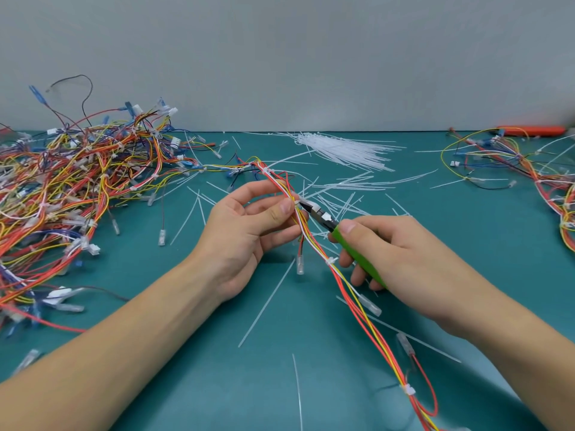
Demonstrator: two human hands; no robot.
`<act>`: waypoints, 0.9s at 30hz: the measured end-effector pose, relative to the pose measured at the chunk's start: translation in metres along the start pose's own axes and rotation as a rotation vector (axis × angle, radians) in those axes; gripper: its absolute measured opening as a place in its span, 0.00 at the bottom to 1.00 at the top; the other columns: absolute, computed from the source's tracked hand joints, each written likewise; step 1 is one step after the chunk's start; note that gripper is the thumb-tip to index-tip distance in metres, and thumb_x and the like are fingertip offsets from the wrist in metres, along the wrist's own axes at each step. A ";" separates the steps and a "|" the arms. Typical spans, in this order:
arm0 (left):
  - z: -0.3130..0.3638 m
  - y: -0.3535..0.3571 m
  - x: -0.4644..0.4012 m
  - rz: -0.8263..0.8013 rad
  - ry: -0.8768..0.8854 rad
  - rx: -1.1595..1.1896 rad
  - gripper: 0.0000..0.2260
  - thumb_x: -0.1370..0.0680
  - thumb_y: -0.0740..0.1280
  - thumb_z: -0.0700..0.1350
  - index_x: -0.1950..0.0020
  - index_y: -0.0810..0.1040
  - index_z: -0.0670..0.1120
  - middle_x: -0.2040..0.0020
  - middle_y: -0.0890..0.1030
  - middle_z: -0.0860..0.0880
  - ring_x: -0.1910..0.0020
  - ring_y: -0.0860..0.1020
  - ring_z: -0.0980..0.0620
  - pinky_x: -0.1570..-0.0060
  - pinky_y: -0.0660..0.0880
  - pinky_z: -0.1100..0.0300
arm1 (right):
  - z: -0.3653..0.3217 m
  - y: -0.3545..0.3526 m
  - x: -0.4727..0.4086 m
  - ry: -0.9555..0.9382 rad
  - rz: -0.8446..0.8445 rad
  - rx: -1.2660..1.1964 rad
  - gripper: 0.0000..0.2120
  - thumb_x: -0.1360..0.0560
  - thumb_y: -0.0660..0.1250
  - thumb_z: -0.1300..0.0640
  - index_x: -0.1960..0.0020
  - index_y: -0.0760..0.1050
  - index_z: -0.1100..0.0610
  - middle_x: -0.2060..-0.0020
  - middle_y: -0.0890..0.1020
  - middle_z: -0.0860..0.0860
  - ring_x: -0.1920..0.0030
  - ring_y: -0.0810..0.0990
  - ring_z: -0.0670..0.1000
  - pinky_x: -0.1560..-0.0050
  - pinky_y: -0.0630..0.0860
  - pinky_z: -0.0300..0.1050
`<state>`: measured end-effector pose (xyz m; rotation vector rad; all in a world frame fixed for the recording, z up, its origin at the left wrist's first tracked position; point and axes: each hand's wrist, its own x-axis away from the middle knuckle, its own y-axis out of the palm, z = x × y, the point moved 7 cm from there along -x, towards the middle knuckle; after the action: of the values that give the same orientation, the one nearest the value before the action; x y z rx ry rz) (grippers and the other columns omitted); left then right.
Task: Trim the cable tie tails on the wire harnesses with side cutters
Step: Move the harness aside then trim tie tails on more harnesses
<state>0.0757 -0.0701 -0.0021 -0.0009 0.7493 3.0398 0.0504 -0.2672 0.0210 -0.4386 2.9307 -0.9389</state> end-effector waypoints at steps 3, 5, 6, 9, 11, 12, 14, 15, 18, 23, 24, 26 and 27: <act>-0.001 0.001 0.001 -0.003 -0.006 -0.005 0.15 0.31 0.75 0.38 0.45 0.81 0.43 0.52 0.87 0.42 0.58 0.86 0.47 0.61 0.83 0.58 | 0.004 0.000 -0.002 0.024 -0.025 -0.050 0.27 0.27 0.57 0.28 0.56 0.81 0.49 0.65 0.85 0.52 0.64 0.84 0.50 0.54 0.83 0.57; -0.002 0.001 0.001 -0.003 -0.011 -0.005 0.15 0.31 0.75 0.37 0.45 0.82 0.43 0.52 0.86 0.42 0.58 0.86 0.46 0.62 0.83 0.59 | 0.004 0.001 -0.003 0.014 -0.036 -0.087 0.24 0.24 0.58 0.31 0.56 0.82 0.48 0.66 0.85 0.50 0.67 0.82 0.48 0.62 0.80 0.47; -0.003 0.001 0.001 -0.002 -0.012 -0.006 0.15 0.31 0.75 0.37 0.45 0.82 0.43 0.52 0.86 0.41 0.58 0.86 0.46 0.62 0.83 0.58 | 0.003 0.002 -0.003 0.004 -0.043 -0.111 0.22 0.23 0.58 0.33 0.55 0.83 0.47 0.65 0.85 0.49 0.68 0.81 0.47 0.64 0.78 0.44; -0.003 0.000 0.002 0.011 -0.007 -0.012 0.16 0.32 0.76 0.37 0.45 0.81 0.43 0.51 0.86 0.41 0.58 0.86 0.45 0.62 0.83 0.58 | 0.003 0.005 -0.003 -0.006 -0.055 -0.147 0.19 0.22 0.59 0.35 0.53 0.83 0.44 0.62 0.85 0.50 0.67 0.81 0.48 0.65 0.77 0.41; -0.003 0.000 0.002 0.017 -0.004 -0.014 0.16 0.32 0.76 0.37 0.45 0.82 0.43 0.52 0.86 0.41 0.58 0.86 0.44 0.62 0.83 0.58 | 0.003 0.005 -0.004 -0.007 -0.052 -0.136 0.20 0.23 0.58 0.33 0.53 0.83 0.44 0.62 0.85 0.50 0.67 0.81 0.48 0.65 0.77 0.41; -0.003 0.000 0.002 0.020 -0.002 -0.012 0.16 0.32 0.76 0.37 0.46 0.82 0.43 0.52 0.86 0.41 0.58 0.86 0.44 0.63 0.83 0.58 | 0.003 0.005 -0.004 -0.008 -0.049 -0.135 0.20 0.23 0.58 0.33 0.52 0.83 0.44 0.62 0.85 0.49 0.67 0.81 0.48 0.65 0.77 0.41; -0.003 0.001 0.003 0.023 0.004 -0.013 0.14 0.32 0.76 0.38 0.46 0.82 0.43 0.53 0.86 0.42 0.59 0.86 0.45 0.63 0.82 0.58 | 0.004 0.006 -0.004 -0.010 -0.039 -0.132 0.20 0.24 0.58 0.33 0.52 0.83 0.44 0.62 0.85 0.48 0.67 0.81 0.47 0.66 0.77 0.40; -0.003 0.001 0.003 0.023 0.009 -0.015 0.14 0.31 0.76 0.38 0.47 0.82 0.44 0.53 0.86 0.42 0.59 0.86 0.45 0.63 0.82 0.58 | 0.004 0.006 -0.004 -0.012 -0.034 -0.123 0.20 0.24 0.58 0.32 0.52 0.83 0.43 0.62 0.85 0.48 0.67 0.82 0.47 0.66 0.77 0.40; -0.002 0.003 0.004 0.026 0.022 -0.012 0.13 0.31 0.76 0.39 0.47 0.82 0.44 0.55 0.86 0.43 0.61 0.86 0.47 0.64 0.82 0.59 | 0.005 0.007 -0.004 -0.008 -0.026 -0.077 0.25 0.27 0.57 0.28 0.51 0.82 0.45 0.62 0.85 0.50 0.65 0.84 0.53 0.63 0.81 0.50; -0.002 0.004 0.006 0.049 0.037 -0.010 0.14 0.31 0.75 0.39 0.46 0.81 0.43 0.56 0.86 0.45 0.62 0.85 0.49 0.64 0.82 0.60 | 0.000 0.007 -0.001 -0.018 -0.037 0.000 0.26 0.26 0.55 0.28 0.51 0.80 0.48 0.63 0.85 0.48 0.65 0.83 0.51 0.55 0.83 0.62; -0.002 0.004 0.007 0.058 0.044 -0.012 0.15 0.31 0.75 0.39 0.46 0.81 0.43 0.56 0.86 0.45 0.61 0.85 0.49 0.63 0.82 0.59 | -0.002 0.008 0.000 -0.036 -0.035 0.025 0.25 0.24 0.55 0.31 0.52 0.79 0.49 0.64 0.84 0.47 0.67 0.82 0.48 0.55 0.82 0.62; -0.002 0.005 0.008 0.074 0.058 -0.024 0.16 0.31 0.75 0.40 0.45 0.81 0.43 0.55 0.86 0.45 0.59 0.85 0.50 0.63 0.82 0.59 | -0.008 0.010 0.003 -0.086 -0.030 0.075 0.23 0.21 0.55 0.35 0.55 0.76 0.53 0.66 0.81 0.50 0.68 0.79 0.49 0.57 0.81 0.61; -0.002 0.006 0.008 0.081 0.065 -0.029 0.16 0.31 0.75 0.40 0.44 0.81 0.43 0.55 0.86 0.45 0.59 0.85 0.50 0.63 0.82 0.59 | -0.012 0.011 0.005 -0.115 -0.029 0.101 0.23 0.19 0.55 0.36 0.56 0.73 0.55 0.66 0.79 0.53 0.68 0.77 0.53 0.59 0.79 0.59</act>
<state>0.0675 -0.0761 -0.0017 -0.0711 0.7274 3.1412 0.0417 -0.2532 0.0247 -0.5125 2.7676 -1.0231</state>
